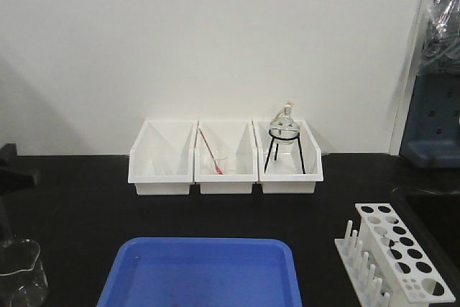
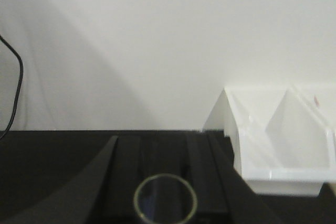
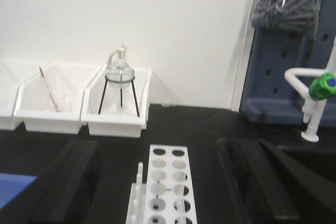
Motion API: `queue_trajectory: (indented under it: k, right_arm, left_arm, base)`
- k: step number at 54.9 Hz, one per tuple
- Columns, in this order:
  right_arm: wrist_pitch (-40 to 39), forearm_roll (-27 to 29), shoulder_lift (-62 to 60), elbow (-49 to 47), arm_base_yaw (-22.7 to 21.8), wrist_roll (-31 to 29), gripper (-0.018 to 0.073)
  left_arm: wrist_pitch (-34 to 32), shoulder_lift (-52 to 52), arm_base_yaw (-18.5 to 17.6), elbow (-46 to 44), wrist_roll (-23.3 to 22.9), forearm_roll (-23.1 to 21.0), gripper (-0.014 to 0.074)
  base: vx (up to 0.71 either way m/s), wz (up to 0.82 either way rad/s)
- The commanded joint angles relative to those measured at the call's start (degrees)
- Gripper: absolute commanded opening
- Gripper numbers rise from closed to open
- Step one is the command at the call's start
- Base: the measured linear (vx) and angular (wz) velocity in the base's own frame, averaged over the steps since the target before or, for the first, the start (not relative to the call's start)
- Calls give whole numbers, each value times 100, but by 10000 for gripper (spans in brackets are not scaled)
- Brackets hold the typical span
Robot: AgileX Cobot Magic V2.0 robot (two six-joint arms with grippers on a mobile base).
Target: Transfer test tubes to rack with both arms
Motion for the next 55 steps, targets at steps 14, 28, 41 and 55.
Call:
queue_trajectory:
  k: [14, 28, 41, 55]
  right_arm:
    - [1114, -1, 589, -695, 58, 93, 556]
    - [2526, 97, 2062, -2093, 1004, -556, 556]
    - [2940, 888, 3459, -3421, 1675, -1491, 556]
    - [3024, 2102, 4554, -4824, 2296, -2756, 556]
  left_arm:
    - [58, -801, -139, -180, -2736, 127, -8]
    - [-241, -474, -744, -180, -5350, 1894, -4]
    - [-522, 237, -1286, -656, -6547, 3200, -1]
    - [-486, 1105, -1792, -1830, -6847, 3737, -1]
  base:
    - [0, 0]
    - [0, 0]
    - [0, 0]
    - [0, 0]
